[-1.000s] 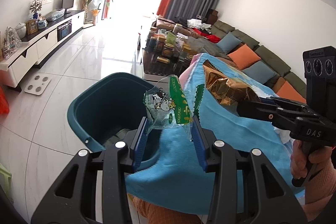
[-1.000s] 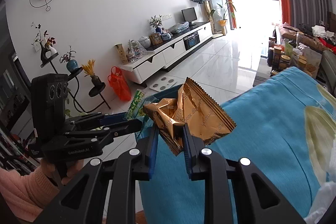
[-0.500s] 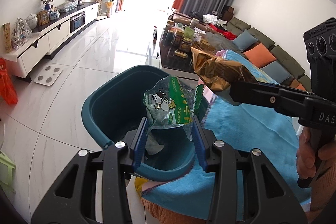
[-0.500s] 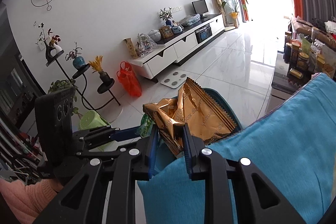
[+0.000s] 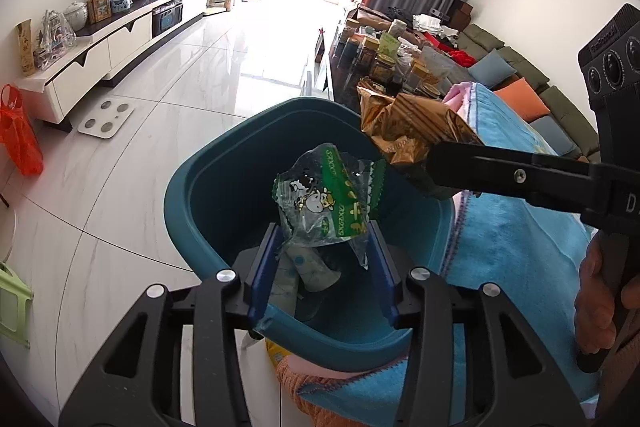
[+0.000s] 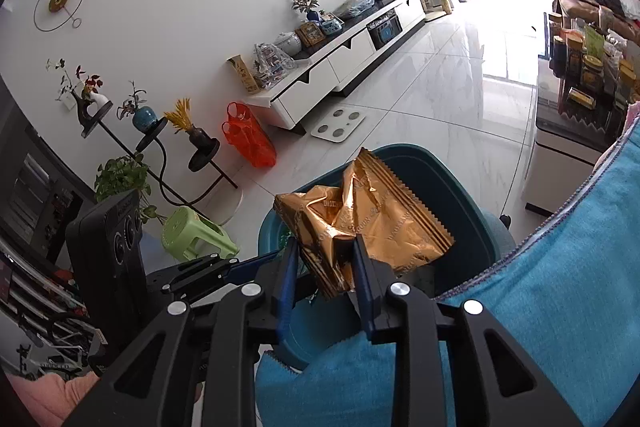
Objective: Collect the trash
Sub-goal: 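Carry the wrapper and foil bag to the teal bin and release both, then move both tools back over the table toward the tissues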
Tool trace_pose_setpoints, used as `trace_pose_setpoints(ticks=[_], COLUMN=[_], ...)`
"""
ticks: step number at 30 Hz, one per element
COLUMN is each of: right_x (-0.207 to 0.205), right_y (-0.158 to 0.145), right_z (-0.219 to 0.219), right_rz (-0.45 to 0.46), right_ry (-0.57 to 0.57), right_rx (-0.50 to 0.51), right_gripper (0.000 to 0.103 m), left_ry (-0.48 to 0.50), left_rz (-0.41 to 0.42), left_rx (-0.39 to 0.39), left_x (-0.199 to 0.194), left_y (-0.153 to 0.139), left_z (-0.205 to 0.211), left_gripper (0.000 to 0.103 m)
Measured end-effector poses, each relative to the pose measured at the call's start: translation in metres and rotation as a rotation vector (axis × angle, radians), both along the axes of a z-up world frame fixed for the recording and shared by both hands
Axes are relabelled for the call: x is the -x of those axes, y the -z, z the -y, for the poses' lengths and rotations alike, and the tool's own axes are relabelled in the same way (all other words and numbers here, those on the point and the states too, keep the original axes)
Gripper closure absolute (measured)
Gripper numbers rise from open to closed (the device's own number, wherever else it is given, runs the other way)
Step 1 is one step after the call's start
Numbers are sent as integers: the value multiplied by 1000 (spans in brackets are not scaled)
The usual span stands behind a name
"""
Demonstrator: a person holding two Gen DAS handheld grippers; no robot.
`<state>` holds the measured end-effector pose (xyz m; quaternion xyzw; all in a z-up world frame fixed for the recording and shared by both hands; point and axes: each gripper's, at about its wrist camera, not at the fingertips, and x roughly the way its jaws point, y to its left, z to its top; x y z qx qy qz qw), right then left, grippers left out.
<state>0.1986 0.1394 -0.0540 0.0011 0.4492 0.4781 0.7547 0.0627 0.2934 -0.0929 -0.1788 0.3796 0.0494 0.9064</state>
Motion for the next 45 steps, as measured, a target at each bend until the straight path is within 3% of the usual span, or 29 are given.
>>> trace_pose_setpoints(ticks=[2, 5, 14, 23, 34, 45], right_x=[-4, -8, -7, 12, 62, 99], right_y=[2, 6, 6, -11, -37, -51], right_z=[-1, 2, 10, 40, 131, 252], right_rz=[-15, -33, -32, 25, 168, 263], right_ry=[10, 40, 67, 70, 157, 427], right_rx=[1, -1, -13, -44, -73, -60], right_gripper=[70, 60, 60, 60, 60, 59], left_ry=[-10, -20, -57, -28, 209, 525], left_rz=[1, -5, 9, 103, 262, 261], left_rx=[0, -4, -10, -53, -88, -62], left_x=[-1, -5, 1, 20, 42, 28], left_y=[2, 4, 2, -28, -71, -67], left_z=[-1, -1, -3, 13, 88, 202], left_gripper=[54, 54, 52, 44, 32, 29])
